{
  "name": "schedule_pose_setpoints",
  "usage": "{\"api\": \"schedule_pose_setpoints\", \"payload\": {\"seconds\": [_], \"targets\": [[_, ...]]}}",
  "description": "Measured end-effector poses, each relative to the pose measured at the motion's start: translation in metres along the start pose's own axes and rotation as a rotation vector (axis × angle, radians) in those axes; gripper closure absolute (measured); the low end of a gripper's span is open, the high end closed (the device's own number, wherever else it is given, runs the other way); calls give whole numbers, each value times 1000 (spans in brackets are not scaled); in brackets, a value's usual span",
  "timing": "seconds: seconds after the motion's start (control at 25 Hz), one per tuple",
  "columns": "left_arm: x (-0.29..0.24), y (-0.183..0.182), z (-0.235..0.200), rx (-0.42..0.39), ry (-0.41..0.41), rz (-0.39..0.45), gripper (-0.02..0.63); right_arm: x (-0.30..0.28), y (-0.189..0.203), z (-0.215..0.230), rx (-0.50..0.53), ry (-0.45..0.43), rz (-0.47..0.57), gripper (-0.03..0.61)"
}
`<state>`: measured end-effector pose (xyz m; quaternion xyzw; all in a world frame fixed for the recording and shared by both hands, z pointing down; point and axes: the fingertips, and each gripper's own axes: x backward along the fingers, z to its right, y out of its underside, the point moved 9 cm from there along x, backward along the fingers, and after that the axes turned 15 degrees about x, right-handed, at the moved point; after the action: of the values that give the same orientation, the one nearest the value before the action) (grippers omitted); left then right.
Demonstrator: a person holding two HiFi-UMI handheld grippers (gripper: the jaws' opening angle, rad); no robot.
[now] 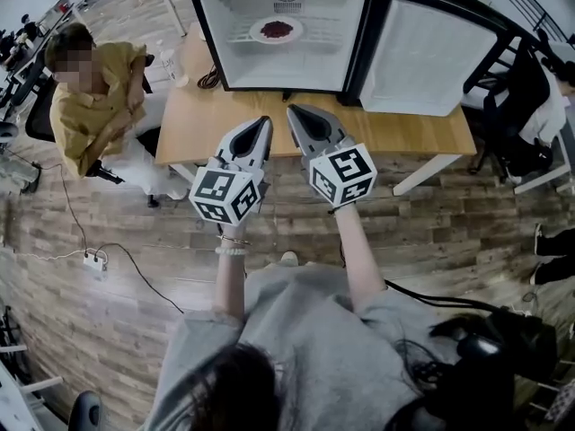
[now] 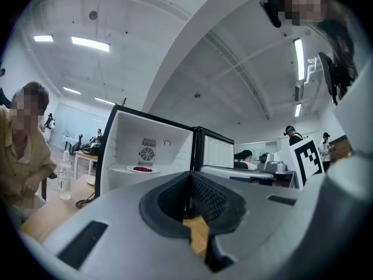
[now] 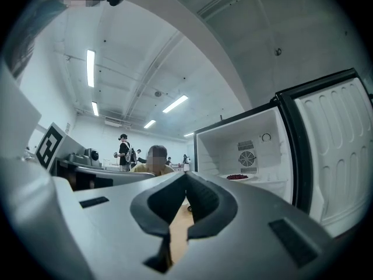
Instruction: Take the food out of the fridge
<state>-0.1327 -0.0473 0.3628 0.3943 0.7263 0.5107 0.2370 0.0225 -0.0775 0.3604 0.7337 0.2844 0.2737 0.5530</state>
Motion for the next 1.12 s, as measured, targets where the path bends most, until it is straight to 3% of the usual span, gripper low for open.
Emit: {"api": "schedule_pose_setpoints", "payload": {"seconds": [0.6,1.12], "targets": [[-7,-3,-33,28,-41,2,606,-32,17,6,-52,-10,-17,569],[-106,-9,-49,31,-1,-2,606,-65,29,90,-34,-14,-33,569]]}}
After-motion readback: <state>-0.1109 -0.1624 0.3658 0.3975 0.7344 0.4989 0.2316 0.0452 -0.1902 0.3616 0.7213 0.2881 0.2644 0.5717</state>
